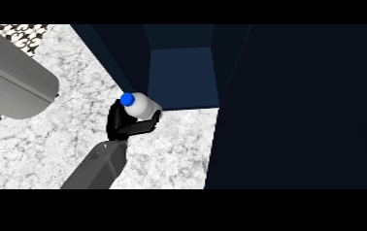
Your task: Pick up the bottled water, place it into the cabinet and close the cabinet
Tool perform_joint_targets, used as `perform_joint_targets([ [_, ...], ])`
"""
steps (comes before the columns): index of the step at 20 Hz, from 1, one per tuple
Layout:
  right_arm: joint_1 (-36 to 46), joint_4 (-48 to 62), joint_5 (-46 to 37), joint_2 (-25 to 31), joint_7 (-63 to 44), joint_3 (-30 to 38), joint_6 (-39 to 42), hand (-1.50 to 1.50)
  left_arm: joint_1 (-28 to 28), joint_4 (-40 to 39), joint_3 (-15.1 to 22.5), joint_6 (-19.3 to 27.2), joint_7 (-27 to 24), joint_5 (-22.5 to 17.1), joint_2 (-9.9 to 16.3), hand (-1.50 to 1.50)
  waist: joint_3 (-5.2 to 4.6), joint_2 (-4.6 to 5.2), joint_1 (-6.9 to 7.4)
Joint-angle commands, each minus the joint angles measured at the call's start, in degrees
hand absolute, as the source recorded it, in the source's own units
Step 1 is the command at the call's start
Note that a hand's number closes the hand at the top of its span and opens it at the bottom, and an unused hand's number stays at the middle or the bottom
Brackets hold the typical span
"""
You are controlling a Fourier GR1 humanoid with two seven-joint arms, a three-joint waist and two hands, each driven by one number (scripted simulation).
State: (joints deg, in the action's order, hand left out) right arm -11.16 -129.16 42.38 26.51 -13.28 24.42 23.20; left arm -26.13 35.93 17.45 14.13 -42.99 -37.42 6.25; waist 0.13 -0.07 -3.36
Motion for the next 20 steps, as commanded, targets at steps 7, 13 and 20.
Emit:
perform_joint_targets([
  [7, -5.46, -11.05, 4.18, -1.12, -4.68, -0.01, -0.89, 1.5, 2.42, 14.39, 7.04, -11.45, 1.92, 1.39, -4.26, 1.5, -0.14, -0.34, 2.79],
  [13, -8.99, -14.32, 1.58, -4.35, -4.39, -2.22, -0.78, 1.5, 15.24, 34.26, 10.46, -12.72, 8.9, 1.16, 4.42, -1.5, -0.09, -0.57, 3.59],
  [20, -8.57, -18.4, -0.19, -1.24, -6.97, -8.96, 0.54, 1.5, 26.37, 43.93, 11.31, -15.4, 8.04, 0.82, 10.79, -1.5, -0.16, -0.56, 3.72],
])
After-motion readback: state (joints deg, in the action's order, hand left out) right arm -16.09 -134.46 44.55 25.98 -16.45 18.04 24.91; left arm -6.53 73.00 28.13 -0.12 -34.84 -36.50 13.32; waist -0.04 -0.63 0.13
